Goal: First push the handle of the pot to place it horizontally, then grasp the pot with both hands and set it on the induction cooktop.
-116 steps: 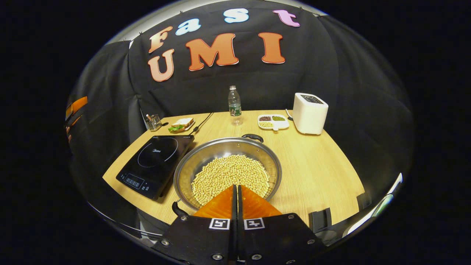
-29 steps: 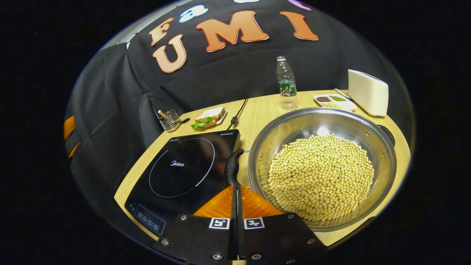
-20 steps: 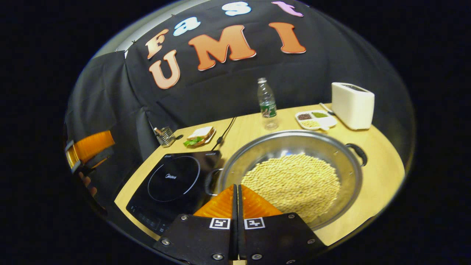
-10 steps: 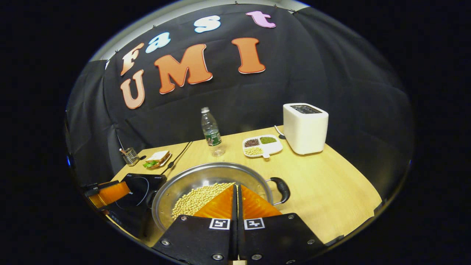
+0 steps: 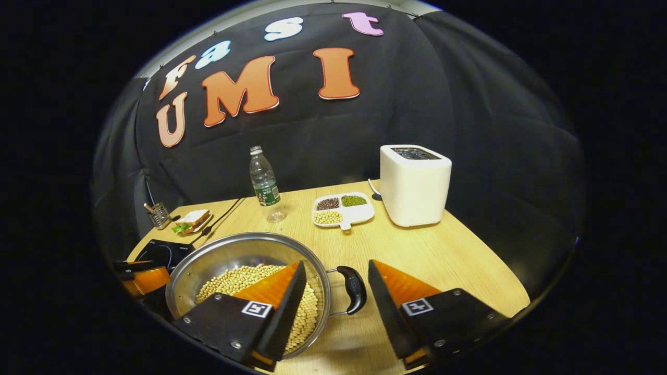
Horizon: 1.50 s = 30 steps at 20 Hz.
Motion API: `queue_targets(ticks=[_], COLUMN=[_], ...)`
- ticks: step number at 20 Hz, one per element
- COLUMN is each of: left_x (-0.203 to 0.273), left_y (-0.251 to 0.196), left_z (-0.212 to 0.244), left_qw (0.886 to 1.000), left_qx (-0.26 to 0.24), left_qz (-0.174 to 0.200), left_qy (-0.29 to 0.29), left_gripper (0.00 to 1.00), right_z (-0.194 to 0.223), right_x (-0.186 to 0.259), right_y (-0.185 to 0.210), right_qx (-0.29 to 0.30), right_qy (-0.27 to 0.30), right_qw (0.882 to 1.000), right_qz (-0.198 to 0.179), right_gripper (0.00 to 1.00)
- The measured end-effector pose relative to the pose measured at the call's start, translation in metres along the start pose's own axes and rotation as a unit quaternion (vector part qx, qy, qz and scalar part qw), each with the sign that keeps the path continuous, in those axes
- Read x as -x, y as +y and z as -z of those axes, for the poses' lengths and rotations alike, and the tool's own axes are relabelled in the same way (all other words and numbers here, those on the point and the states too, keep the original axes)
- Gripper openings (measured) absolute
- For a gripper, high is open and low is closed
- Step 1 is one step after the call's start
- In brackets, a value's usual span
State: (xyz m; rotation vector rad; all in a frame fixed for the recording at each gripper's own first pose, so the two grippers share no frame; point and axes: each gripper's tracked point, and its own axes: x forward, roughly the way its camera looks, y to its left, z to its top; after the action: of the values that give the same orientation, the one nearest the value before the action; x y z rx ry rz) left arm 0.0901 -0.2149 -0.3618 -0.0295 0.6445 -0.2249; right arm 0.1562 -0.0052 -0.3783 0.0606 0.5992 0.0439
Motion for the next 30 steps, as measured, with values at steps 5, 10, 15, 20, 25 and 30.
queue_targets(ticks=[5, 10, 15, 20, 25, 30], left_x=[-0.016, -0.028, -0.036, -0.037, -0.038, -0.049], left_y=[0.000, 0.001, -0.001, -0.002, -0.002, -0.012], left_z=[0.012, 0.021, 0.019, 0.020, 0.021, 0.028], left_qw=[1.000, 0.999, 0.998, 0.998, 0.997, 0.995], left_qx=[0.004, 0.015, 0.016, 0.002, 0.000, 0.002], left_qz=[-0.006, -0.008, -0.017, -0.018, -0.023, 0.001], left_qy=[0.022, 0.048, 0.055, 0.067, 0.072, 0.096], left_gripper=[0.99, 0.99, 0.99, 0.99, 0.99, 0.99], right_z=[0.020, 0.036, 0.046, 0.049, 0.050, 0.053], right_x=[-0.025, -0.035, -0.039, -0.039, -0.036, -0.029], right_y=[-0.002, 0.003, 0.005, 0.004, 0.006, -0.002], right_qx=[-0.003, -0.015, -0.020, -0.026, -0.036, -0.049], right_qy=[0.036, 0.069, 0.089, 0.098, 0.100, 0.105], right_qw=[0.999, 0.997, 0.996, 0.995, 0.994, 0.993], right_qz=[0.000, -0.011, -0.020, -0.020, -0.033, -0.027], right_gripper=[0.94, 0.94, 0.94, 0.87, 0.68, 0.57])
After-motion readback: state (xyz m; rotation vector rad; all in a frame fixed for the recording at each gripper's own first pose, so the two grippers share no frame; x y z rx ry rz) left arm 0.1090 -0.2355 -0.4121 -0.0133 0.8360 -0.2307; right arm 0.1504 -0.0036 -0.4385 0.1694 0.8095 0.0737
